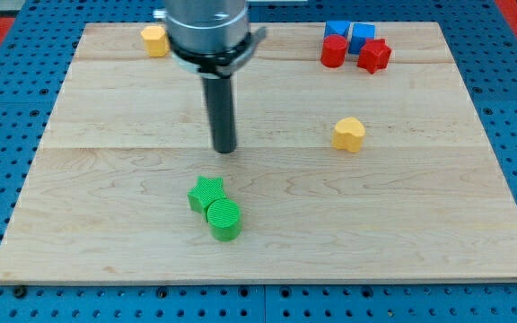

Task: Move the yellow heart to the center

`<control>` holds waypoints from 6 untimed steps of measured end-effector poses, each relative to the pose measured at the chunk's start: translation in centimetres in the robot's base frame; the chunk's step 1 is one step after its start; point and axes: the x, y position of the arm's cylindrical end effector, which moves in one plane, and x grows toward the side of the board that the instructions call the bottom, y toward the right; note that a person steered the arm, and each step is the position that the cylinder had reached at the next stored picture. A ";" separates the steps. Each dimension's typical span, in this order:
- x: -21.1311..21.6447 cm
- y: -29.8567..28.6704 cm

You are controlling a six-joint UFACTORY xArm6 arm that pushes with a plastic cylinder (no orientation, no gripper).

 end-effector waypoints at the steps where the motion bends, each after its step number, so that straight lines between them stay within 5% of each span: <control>1: 1.1 7.7; 3: -0.4 17.6; 4: -6.2 13.0; 5: -6.3 7.3; 6: -3.8 12.2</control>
